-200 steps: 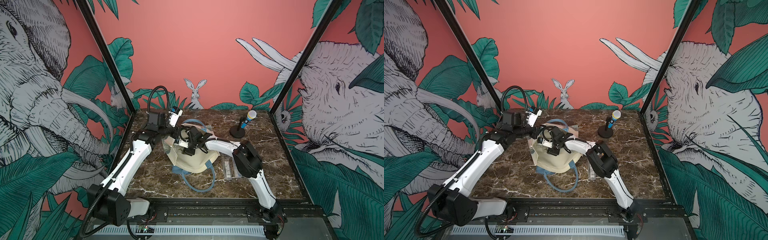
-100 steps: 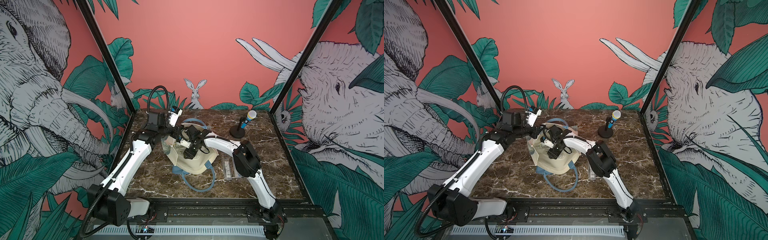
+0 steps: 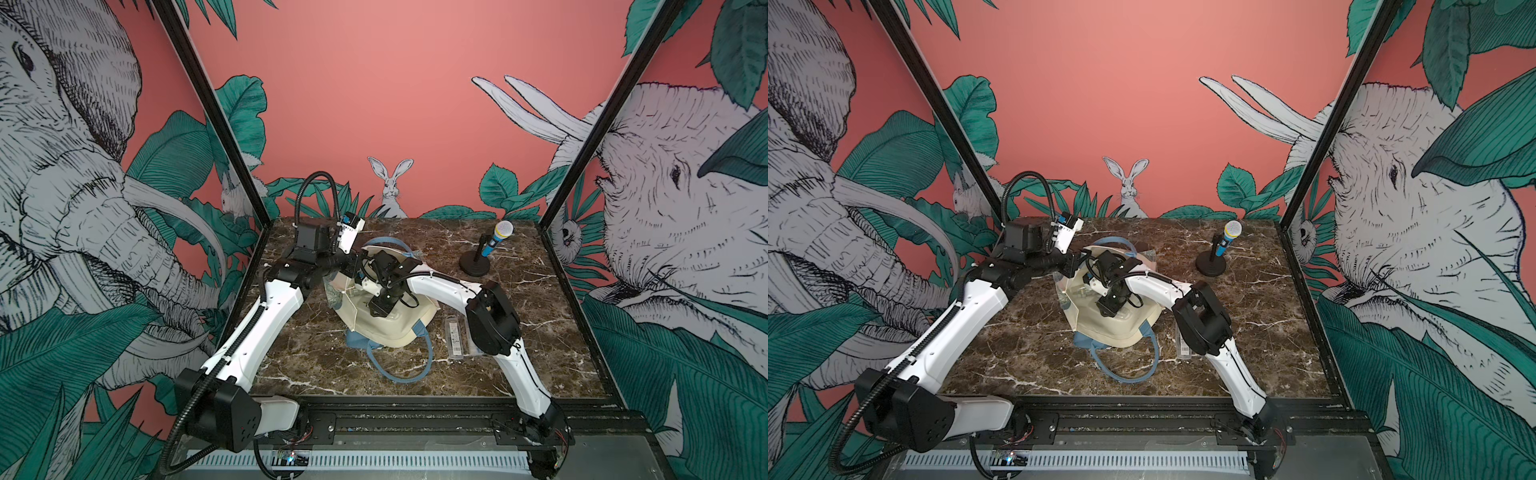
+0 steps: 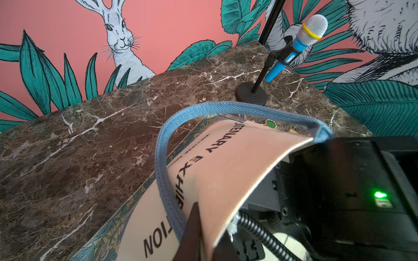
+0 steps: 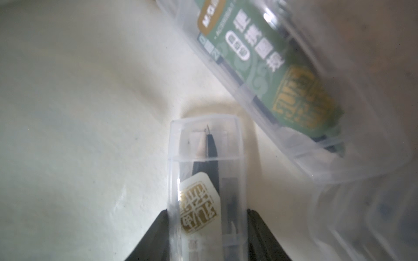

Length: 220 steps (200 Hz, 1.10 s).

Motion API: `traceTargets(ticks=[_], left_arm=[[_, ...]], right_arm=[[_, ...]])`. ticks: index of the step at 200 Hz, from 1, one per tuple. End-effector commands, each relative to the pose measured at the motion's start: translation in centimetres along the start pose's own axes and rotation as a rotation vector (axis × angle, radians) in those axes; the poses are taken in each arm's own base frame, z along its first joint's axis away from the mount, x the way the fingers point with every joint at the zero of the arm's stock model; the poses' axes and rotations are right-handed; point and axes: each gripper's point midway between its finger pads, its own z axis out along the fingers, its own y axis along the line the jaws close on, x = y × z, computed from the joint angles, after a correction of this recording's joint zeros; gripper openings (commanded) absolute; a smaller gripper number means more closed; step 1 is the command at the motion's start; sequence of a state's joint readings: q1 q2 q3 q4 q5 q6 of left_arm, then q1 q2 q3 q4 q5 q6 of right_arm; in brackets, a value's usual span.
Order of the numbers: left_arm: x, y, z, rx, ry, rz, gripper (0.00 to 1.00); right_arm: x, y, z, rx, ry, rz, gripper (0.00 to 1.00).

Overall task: Take out the compass set from the canvas bag
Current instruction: Pick up the compass set from the canvas bag.

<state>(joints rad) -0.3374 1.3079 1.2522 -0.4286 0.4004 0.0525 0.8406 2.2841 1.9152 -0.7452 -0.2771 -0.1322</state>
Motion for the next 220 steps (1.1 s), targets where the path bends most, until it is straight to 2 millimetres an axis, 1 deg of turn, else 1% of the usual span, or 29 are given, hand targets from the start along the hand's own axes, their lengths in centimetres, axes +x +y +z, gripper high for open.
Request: traceTargets(ticks=[1, 18, 35, 59, 93, 112, 122, 138, 144, 148, 150, 156, 161, 170, 175, 191, 201, 215, 220], left_arm=[[-2.4, -1.4, -1.6, 0.035, -0.093, 0.054, 0.00], [-2.3, -1.3, -1.5, 0.030, -0.092, 0.053, 0.00], [-2.3, -1.2, -1.5, 0.027, -0.090, 0.054, 0.00], [-2.2, -1.1, -1.3, 0.025, -0.085, 0.052, 0.00], [-2.2, -1.0, -1.1, 0.025, -0.083, 0.048, 0.00], [-2.2, -0.9, -1.1, 0.020, -0.083, 0.049, 0.00], [-2.3, -0.9, -1.2, 0.016, -0.085, 0.048, 0.00], [-2.4, -0.8, -1.3, 0.012, -0.089, 0.047, 0.00], [-2.3, -0.8, -1.2, 0.012, -0.087, 0.045, 0.00], [-2.3, -0.8, -1.2, 0.012, -0.086, 0.045, 0.00], [-2.4, -0.9, -1.2, 0.016, -0.086, 0.047, 0.00], [-2.4, -0.9, -1.2, 0.015, -0.086, 0.045, 0.00], [-2.4, -0.9, -1.1, 0.016, -0.086, 0.045, 0.00], [-2.4, -0.9, -1.1, 0.019, -0.086, 0.043, 0.00], [-2.4, -0.9, -1.1, 0.020, -0.086, 0.042, 0.00], [-2.4, -0.9, -1.0, 0.022, -0.085, 0.041, 0.00], [-2.4, -0.9, -1.1, 0.019, -0.085, 0.040, 0.00], [-2.4, -0.9, -1.1, 0.020, -0.086, 0.040, 0.00], [-2.4, -0.9, -1.1, 0.018, -0.086, 0.040, 0.00]], right_arm=[[-0.7, 0.6, -3.7, 0.040, -0.037, 0.028, 0.38], [-0.7, 0.6, -5.2, 0.065, -0.062, 0.047, 0.37], [-0.4, 0.8, -6.1, 0.075, -0.084, 0.068, 0.36], [-0.8, 1.3, -7.8, 0.068, -0.130, 0.089, 0.35], [-0.9, 3.4, -11.2, 0.036, -0.162, 0.081, 0.35], [0.1, 5.0, -13.4, 0.013, -0.167, 0.093, 0.36], [0.9, 5.8, -14.8, 0.015, -0.171, 0.107, 0.35], [2.3, 6.6, -17.9, 0.031, -0.210, 0.145, 0.35], [2.9, 6.8, -19.0, 0.043, -0.228, 0.164, 0.35], [3.4, 6.7, -19.2, 0.051, -0.223, 0.184, 0.35], [3.6, 6.8, -20.2, 0.057, -0.244, 0.189, 0.35], [4.3, 6.9, -21.4, 0.073, -0.263, 0.208, 0.35], [4.9, 6.8, -21.9, 0.087, -0.266, 0.225, 0.35], [6.2, 6.8, -23.5, 0.117, -0.286, 0.260, 0.35], [6.9, 6.7, -24.0, 0.133, -0.289, 0.273, 0.34], [9.1, 5.9, -25.8, 0.194, -0.301, 0.335, 0.34], [10.5, 5.2, -26.6, 0.224, -0.304, 0.383, 0.34], [12.6, 3.5, -27.3, 0.283, -0.301, 0.472, 0.34], [13.6, 2.6, -27.5, 0.315, -0.293, 0.518, 0.34]])
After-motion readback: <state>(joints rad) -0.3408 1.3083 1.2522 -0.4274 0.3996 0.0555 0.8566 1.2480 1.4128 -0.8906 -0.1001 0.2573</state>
